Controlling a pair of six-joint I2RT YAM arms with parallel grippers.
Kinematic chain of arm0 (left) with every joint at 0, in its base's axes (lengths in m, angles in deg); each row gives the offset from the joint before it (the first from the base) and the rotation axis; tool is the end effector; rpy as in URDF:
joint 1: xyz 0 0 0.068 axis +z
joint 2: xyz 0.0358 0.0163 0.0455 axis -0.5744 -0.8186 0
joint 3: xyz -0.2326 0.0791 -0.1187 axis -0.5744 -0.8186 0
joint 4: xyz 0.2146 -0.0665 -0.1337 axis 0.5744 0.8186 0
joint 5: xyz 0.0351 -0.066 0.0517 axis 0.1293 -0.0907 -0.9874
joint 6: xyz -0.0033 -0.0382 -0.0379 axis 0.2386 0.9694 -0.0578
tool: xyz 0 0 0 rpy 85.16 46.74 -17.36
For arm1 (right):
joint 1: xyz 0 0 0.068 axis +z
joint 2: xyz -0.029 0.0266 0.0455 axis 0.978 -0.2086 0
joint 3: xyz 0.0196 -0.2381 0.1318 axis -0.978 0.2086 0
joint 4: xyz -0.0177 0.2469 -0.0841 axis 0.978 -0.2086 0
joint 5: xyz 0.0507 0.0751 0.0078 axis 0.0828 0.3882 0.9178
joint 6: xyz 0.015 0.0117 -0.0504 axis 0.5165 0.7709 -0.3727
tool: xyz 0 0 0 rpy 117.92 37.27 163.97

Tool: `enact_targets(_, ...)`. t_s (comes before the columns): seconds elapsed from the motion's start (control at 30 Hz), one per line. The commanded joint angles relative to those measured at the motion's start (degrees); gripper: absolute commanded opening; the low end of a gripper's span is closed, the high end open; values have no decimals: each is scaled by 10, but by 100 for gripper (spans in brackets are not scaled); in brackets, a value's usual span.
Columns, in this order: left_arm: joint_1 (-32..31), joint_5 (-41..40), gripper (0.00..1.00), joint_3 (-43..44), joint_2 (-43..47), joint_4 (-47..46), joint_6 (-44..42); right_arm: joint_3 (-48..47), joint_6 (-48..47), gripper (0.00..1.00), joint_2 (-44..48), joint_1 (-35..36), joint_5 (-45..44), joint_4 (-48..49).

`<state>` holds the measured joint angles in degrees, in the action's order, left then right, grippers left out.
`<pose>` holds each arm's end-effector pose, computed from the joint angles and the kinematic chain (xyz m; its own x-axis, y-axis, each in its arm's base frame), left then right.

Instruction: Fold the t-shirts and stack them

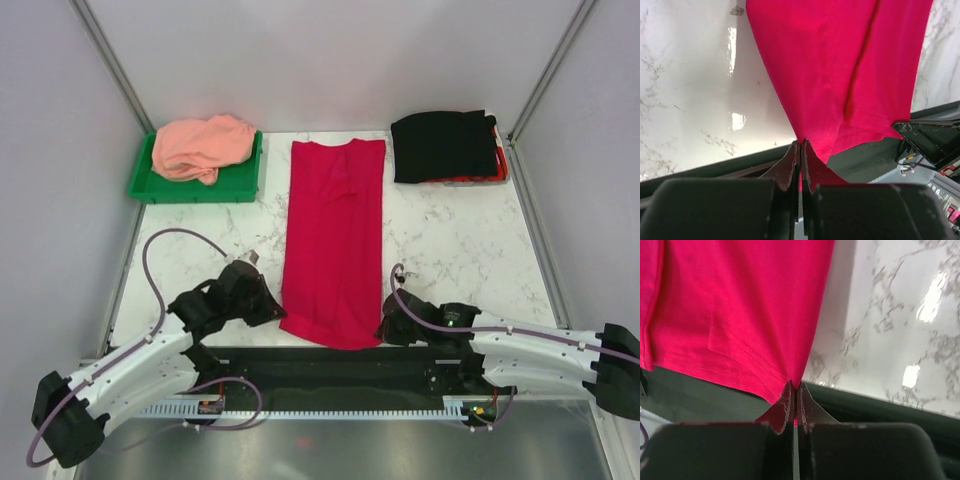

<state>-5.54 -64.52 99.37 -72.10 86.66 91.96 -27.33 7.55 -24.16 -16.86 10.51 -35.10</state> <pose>0.1167 -0.1033 0.1964 -0.8904 -0.3421 -0.3002 -0.1221 0.8150 -0.5664 0.0871 0.1454 0.1669 -0.9084 0.2076 -0.3629 0.0194 0.8880 0.4594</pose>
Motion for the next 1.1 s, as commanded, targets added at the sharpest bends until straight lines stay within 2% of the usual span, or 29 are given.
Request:
enact_targets(0.0,-13,-31,2,39,35,77,27,-55,47,0,21,45,-65,-93)
enact_targets(0.1,-13,-64,2,89,27,107,-8,-104,35,0,21,46,-118,-134)
enact_targets(0.23,-13,-123,2,212,-49,140,-63,-195,-24,0,-36,32,-189,-175)
enact_targets(0.43,10,-185,2,342,-171,136,-120,-324,-164,0,-155,-92,-192,-160)
enact_targets(0.57,77,-141,2,398,-274,86,-161,-404,-246,0,-223,-195,-167,-125)
enact_targets(0.63,122,-119,2,427,-314,66,-189,-431,-283,0,-275,-221,-155,-109)
enact_targets(0.77,171,-80,2,495,-422,47,-233,-487,-316,0,-361,-292,-94,-75)
enact_targets(0.9,202,-43,2,573,-555,44,-263,-538,-332,0,-447,-320,-68,-58)
enact_targets(1.07,221,8,2,658,-647,42,-271,-607,-344,0,-521,-337,-51,-52)
